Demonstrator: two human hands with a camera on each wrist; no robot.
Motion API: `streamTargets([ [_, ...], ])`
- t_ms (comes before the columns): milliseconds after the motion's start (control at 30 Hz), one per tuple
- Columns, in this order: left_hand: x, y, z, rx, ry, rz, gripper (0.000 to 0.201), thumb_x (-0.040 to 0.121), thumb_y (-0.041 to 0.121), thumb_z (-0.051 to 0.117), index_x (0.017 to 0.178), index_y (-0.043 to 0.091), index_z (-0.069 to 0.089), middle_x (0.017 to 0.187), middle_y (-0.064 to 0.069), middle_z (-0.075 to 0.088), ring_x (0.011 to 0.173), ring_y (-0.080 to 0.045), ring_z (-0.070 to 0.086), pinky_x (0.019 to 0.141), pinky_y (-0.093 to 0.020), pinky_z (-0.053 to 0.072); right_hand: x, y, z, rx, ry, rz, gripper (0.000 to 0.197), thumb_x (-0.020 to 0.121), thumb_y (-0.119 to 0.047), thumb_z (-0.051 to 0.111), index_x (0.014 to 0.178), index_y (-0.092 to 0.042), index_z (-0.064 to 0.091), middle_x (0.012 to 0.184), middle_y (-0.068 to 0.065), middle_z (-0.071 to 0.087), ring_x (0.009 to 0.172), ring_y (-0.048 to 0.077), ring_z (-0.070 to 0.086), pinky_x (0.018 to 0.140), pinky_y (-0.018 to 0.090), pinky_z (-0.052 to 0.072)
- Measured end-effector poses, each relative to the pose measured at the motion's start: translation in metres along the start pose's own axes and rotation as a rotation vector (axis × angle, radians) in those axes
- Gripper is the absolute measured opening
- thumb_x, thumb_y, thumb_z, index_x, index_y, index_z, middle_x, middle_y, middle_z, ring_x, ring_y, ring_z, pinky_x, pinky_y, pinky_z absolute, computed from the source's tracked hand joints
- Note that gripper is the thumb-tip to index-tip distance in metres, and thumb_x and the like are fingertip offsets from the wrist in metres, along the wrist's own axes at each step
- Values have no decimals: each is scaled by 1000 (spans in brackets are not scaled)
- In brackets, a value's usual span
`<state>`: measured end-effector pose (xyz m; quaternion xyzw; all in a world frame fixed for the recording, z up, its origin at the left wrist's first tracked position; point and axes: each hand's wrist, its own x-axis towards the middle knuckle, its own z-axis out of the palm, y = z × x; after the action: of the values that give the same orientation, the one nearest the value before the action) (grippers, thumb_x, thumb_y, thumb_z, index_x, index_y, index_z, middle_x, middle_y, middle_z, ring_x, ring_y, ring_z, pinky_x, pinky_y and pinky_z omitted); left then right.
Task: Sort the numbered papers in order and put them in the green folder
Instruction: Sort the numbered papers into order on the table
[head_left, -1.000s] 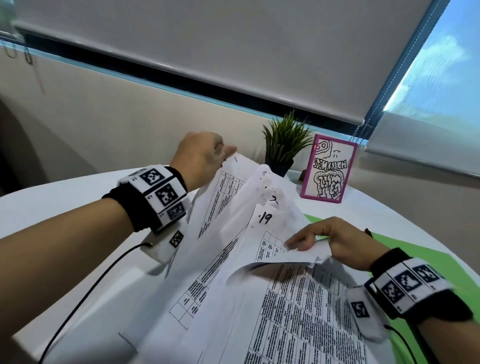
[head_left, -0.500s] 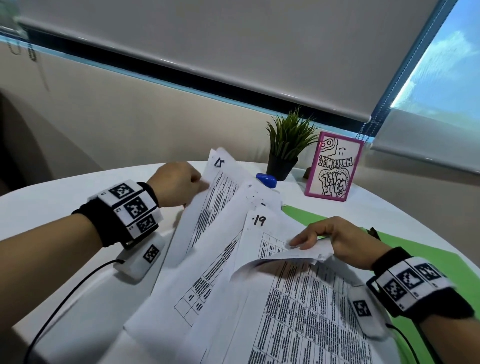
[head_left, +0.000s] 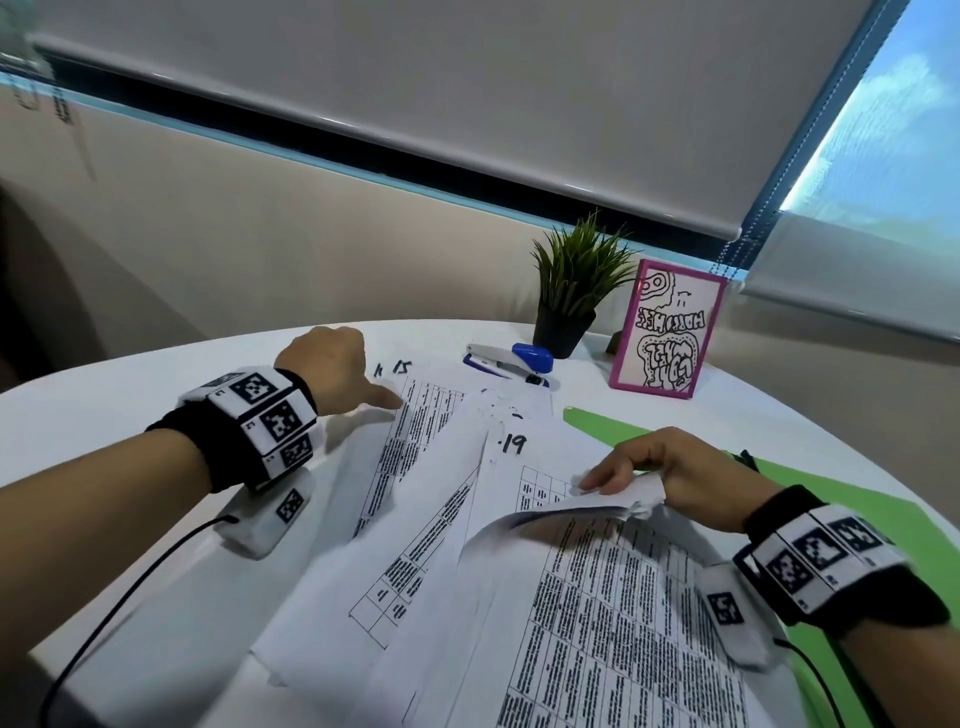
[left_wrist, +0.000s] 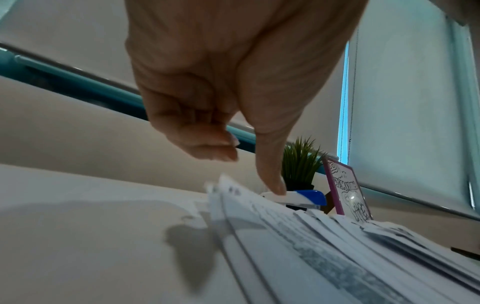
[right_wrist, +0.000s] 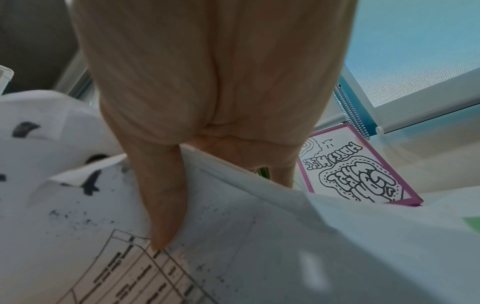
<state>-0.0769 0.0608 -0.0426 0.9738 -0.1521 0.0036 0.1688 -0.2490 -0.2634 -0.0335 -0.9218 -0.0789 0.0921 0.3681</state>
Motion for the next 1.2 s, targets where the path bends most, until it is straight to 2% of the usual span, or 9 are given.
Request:
streamTargets([
  [167, -3, 8, 4, -158, -304, -98, 38, 74, 38, 81, 68, 3, 68, 65, -8, 73, 54, -17, 64, 75, -35, 58, 3, 0, 1, 10, -5, 4, 10, 80, 10, 71, 78, 1, 73, 102, 2, 77, 107, 11, 69, 96, 37, 54],
  [300, -12, 19, 3, -444, -423, -213, 33, 76, 19, 82, 70, -2, 58, 52, -9, 66, 39, -14, 60, 45, -22, 53, 3, -1, 0, -19, -4, -11, 7, 80, 7, 72, 78, 0, 73, 102, 0, 77, 107, 11, 69, 96, 37, 53],
  [433, -15, 25, 6, -251, -311, -189, 39, 73, 32, 83, 67, 8, 54, 48, -1, 50, 41, -14, 44, 45, -21, 35, 1, -2, 0, -16, 5, 7, 11, 80, 9, 71, 78, -1, 74, 102, -1, 77, 106, 12, 69, 94, 43, 54],
  [633, -17, 24, 14, -394, -359, -255, 39, 74, 24, 83, 65, 6, 50, 38, 0, 53, 35, -12, 48, 38, -18, 37, -1, -3, 2, 7, 7, 17, 9, 77, 10, 72, 78, 1, 72, 101, 2, 77, 106, 11, 69, 90, 42, 56],
  [767, -15, 22, 12, -318, -261, -231, 47, 71, 34, 85, 63, 7, 47, 53, -5, 51, 48, -19, 47, 51, -23, 38, 0, -2, 1, 4, 5, -10, 12, 78, 8, 73, 77, -4, 73, 101, 1, 77, 106, 12, 69, 89, 29, 55],
  [867, -12, 20, 15, -455, -352, -271, 38, 71, 25, 86, 73, 4, 55, 57, -8, 61, 49, -18, 54, 51, -25, 47, 1, -1, 1, -6, 3, -12, 14, 79, 8, 72, 77, -5, 74, 101, -1, 77, 106, 12, 69, 88, 27, 55],
  [1000, -15, 23, 15, -471, -363, -287, 40, 74, 25, 84, 60, 5, 51, 44, -9, 55, 38, -17, 51, 40, -19, 35, 2, 1, 2, 11, 6, -1, 13, 80, 9, 70, 76, -3, 73, 101, 0, 77, 106, 13, 69, 77, 19, 52],
  [1100, -14, 23, 12, -305, -212, -240, 50, 71, 37, 84, 61, 10, 43, 60, -7, 54, 59, -23, 54, 49, -25, 32, 2, 2, 2, 6, 1, -10, 10, 80, 9, 71, 77, -1, 72, 102, 0, 77, 107, 14, 69, 82, 23, 54],
  [1200, -14, 21, 11, -375, -249, -265, 44, 75, 29, 83, 65, 7, 45, 53, -8, 50, 48, -23, 47, 51, -25, 38, 2, 2, 1, -1, 2, -13, 9, 79, 10, 71, 79, 1, 72, 101, 1, 77, 107, 13, 69, 87, 29, 56],
])
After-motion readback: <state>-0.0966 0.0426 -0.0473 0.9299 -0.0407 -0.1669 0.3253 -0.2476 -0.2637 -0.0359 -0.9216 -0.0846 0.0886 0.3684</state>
